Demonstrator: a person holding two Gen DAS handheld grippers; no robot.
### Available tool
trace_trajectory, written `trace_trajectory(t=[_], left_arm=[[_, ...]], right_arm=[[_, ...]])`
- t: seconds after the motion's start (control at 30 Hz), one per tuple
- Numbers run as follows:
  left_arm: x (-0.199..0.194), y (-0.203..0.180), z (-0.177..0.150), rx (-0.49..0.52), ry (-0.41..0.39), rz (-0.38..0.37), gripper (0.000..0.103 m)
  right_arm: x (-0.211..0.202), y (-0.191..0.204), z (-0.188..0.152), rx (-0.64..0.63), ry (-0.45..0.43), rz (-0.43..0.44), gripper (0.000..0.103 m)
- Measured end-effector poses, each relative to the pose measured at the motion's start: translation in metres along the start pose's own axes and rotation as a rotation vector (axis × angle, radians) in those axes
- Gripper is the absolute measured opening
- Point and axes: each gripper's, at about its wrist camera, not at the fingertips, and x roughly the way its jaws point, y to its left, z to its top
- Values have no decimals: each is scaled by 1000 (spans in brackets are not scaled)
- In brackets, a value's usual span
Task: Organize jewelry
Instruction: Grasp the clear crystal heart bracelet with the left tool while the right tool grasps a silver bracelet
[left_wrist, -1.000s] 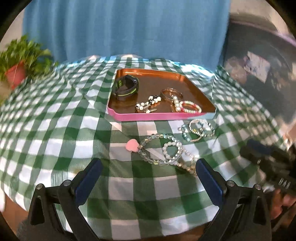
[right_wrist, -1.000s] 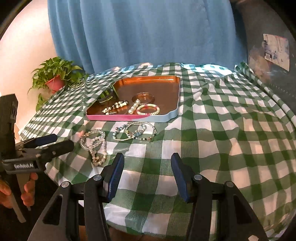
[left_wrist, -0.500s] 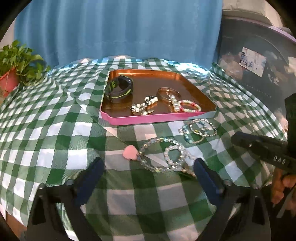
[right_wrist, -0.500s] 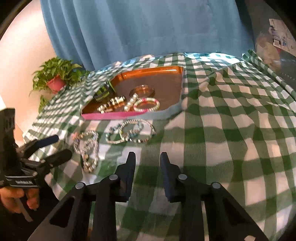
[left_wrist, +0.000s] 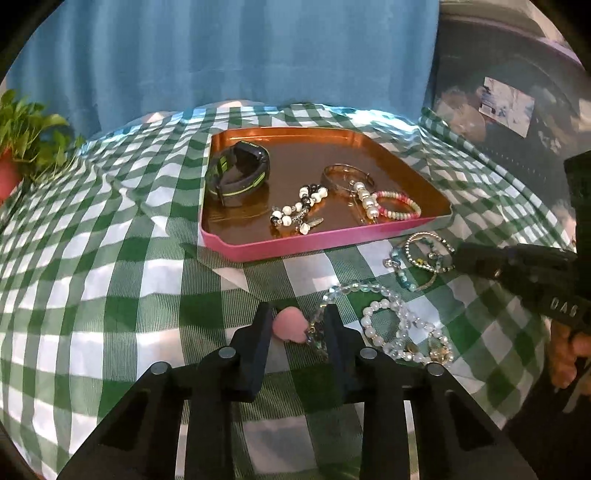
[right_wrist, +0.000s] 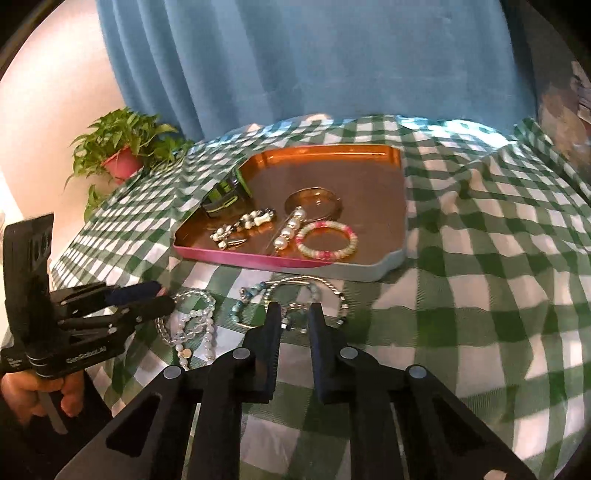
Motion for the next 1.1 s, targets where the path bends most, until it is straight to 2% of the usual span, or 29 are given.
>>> trace_trajectory(t=[0.07, 0.2, 0.3, 0.33, 0.4, 0.43, 0.47, 0.5, 0.53, 0.57, 0.6, 0.8, 0.9, 1.0, 1.1], left_arm=[[-1, 0, -2, -3, -16, 5, 28], [-1, -3, -3, 10, -22, 31, 25], [-2, 3, -3, -32, -14, 6, 24], [-3, 7, -3, -61, -12, -9, 24], [-4, 11, -3, -92, -10, -26, 24], [-5, 11, -3, -94, -8, -27, 24], [-5, 9, -4, -86, -8, -21, 24], [-5, 9, -4, -81, -8, -15, 24], [-5, 8, -4, -80, -8, -13, 24], [-5, 7, -4, -79, -8, -14, 24], [-5, 7, -4, -79, -7, -14, 24], [-9, 9, -5, -97, -11, -21, 21], [-12, 16, -7, -113, -9, -27, 18], [-13, 21, -7, -136, -12, -41, 18], [-14, 25, -6, -143, -14, -41, 18]], right_arm=[[8, 4, -2, -36, 34, -33, 14], [10, 13, -4, -115, 33, -67, 17], [10, 18, -5, -146, 36, -60, 25], [9, 20, -6, -157, 40, -47, 34], [10, 26, -8, -181, 45, -16, 40], [11, 29, -8, -197, 44, -54, 40], [12, 31, -9, -216, 41, -96, 38], [13, 31, -7, -215, 40, -102, 30], [13, 29, -6, -210, 38, -114, 11], [14, 24, -3, -197, 39, -128, 5], [14, 19, -1, -173, 45, -106, 3], [1, 17, -14, -131, 76, -25, 1], [-8, 4, -16, -36, 50, -51, 1], [-12, -13, -3, 54, -4, -64, 6], [-3, -19, 9, 87, -22, -55, 9]])
